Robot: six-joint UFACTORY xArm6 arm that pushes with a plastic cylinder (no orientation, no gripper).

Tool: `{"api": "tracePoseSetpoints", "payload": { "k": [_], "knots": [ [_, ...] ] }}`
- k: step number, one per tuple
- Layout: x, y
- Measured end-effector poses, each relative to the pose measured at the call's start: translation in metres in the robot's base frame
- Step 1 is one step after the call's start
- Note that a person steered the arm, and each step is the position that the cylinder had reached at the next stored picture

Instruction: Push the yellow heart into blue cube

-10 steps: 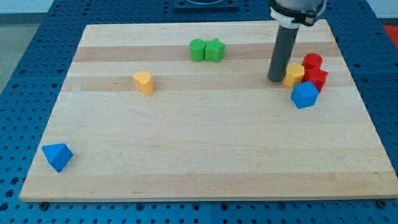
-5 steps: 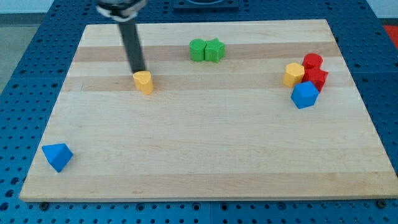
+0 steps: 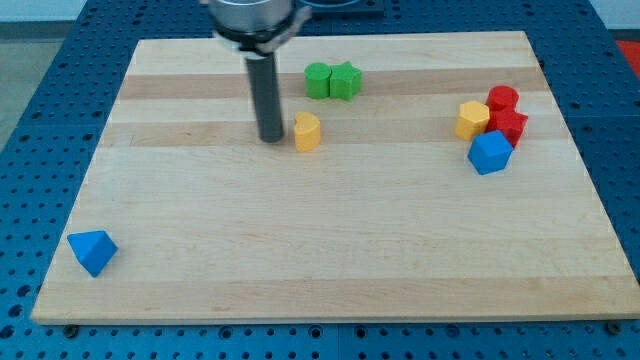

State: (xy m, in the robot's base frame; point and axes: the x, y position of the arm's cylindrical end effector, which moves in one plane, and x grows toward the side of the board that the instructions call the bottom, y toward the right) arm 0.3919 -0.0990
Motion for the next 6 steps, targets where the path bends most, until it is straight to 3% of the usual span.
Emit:
{"api": "tracePoseSetpoints", "payload": {
  "k": [1, 2, 3, 4, 5, 6],
  "knots": [
    [-0.008, -0.025],
    [-0.008, 0.030],
    [-0.008, 0.123],
    [-0.008, 0.160],
    [-0.009, 0.153],
    [-0.010, 0.101]
  ]
}}
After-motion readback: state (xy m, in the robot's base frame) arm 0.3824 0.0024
